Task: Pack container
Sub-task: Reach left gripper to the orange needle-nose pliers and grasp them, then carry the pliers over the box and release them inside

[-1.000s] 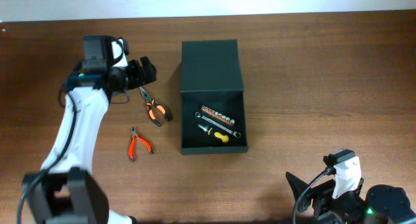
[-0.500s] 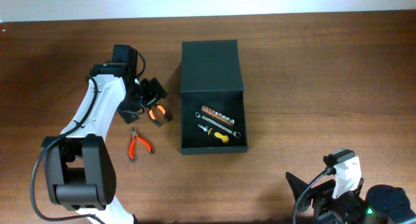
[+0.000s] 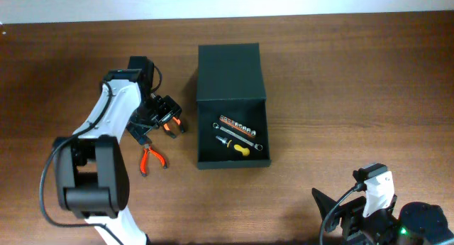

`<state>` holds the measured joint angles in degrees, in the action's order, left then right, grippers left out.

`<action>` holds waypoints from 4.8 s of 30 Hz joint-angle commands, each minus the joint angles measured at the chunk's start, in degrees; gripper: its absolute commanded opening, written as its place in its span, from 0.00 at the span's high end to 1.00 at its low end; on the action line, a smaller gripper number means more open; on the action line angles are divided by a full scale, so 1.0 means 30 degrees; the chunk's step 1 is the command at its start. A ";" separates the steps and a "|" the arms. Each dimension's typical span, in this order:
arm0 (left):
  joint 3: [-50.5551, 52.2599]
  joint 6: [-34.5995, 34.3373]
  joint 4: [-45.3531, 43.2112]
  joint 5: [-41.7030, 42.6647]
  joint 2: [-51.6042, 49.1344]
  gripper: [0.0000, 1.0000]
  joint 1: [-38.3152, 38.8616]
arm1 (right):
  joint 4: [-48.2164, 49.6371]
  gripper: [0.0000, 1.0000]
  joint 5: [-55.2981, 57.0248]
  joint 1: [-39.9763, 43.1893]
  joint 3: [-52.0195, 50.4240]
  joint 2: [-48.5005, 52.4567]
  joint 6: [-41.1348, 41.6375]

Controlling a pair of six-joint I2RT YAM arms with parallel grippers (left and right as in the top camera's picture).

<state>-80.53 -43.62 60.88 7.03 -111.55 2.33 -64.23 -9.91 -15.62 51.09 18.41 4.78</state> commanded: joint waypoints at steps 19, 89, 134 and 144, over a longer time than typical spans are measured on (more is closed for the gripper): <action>-0.0386 -0.0736 -0.0969 0.0073 -0.1996 0.11 -0.0801 | 0.0058 0.01 0.0233 0.0124 -0.0015 -0.0146 0.0211; -0.2601 -0.8969 -0.1683 -0.1348 0.4444 0.98 1.1293 | 0.0058 0.01 0.0233 0.0124 -0.0015 -0.0146 0.0211; -0.2492 -2.0451 -0.1625 -0.0765 -0.1610 0.32 1.1883 | 0.0058 0.01 0.0233 0.0124 -0.0015 -0.0146 0.0211; -0.2492 -1.6371 -0.1056 -0.4036 0.3665 0.27 1.0834 | 0.0058 0.01 0.0233 0.0124 -0.0015 -0.0138 0.0211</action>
<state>-87.66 -99.88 56.49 1.85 -109.80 36.97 -64.25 -9.91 -15.62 51.09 18.41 4.95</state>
